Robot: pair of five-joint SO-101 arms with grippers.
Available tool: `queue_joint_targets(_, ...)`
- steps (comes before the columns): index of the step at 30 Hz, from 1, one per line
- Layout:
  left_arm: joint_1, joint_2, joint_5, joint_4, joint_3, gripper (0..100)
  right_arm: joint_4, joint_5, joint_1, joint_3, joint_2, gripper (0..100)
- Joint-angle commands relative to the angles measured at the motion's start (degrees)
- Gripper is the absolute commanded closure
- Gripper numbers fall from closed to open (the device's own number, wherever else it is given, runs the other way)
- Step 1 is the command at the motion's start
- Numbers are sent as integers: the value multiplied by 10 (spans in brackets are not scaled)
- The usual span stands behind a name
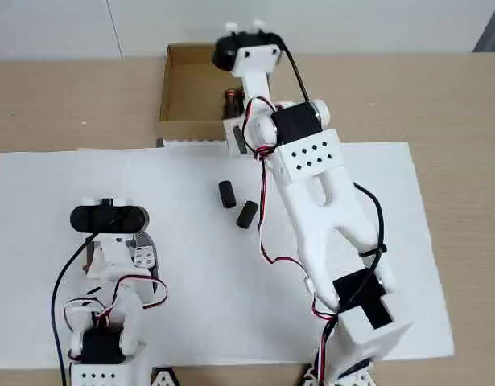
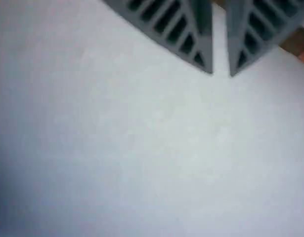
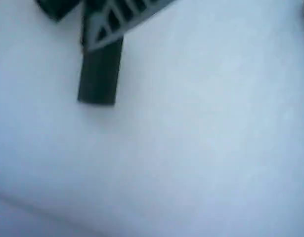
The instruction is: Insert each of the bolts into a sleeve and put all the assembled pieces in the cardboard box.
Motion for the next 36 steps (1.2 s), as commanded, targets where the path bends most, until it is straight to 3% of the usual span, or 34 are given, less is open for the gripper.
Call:
queue_joint_targets(1,-4,-5,-2,2,-3,994,62,-67,-5,-30,-31,865)
queue_joint_targets(8,-4,-5,-2,2,-3,994,123,-163,-5,-26,-14,865)
queue_joint_targets(18,-4,-5,-2,2,-3,994,122,-224,-15,-26,89,863)
queue_joint_targets(36,-4,-5,-2,2,-3,994,80,-230,-73,-27,172,864)
